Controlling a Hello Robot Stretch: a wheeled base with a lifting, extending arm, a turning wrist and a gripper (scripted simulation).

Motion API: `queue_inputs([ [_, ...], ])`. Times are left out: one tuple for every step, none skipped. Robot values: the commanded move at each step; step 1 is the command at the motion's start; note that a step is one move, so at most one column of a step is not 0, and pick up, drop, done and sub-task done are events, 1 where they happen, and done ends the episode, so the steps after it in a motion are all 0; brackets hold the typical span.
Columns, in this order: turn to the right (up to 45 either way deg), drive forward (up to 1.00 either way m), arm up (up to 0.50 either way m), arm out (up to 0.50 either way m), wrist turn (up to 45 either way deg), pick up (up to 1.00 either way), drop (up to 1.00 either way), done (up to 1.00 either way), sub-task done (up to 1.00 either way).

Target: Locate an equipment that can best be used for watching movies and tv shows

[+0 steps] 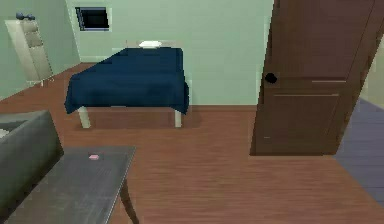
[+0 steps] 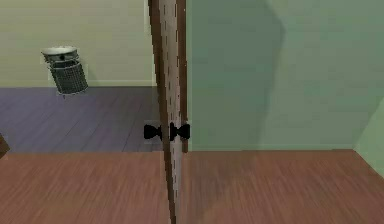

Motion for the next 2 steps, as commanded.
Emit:
queue_inputs([
  [0.0, 0.50, 0.00, 0.00, 0.0, 0.00, 0.00, 0.00, 0.00],
  [3.0, 0.00, 0.00, 0.00, 0.0, 0.00, 0.00, 0.00, 0.00],
])
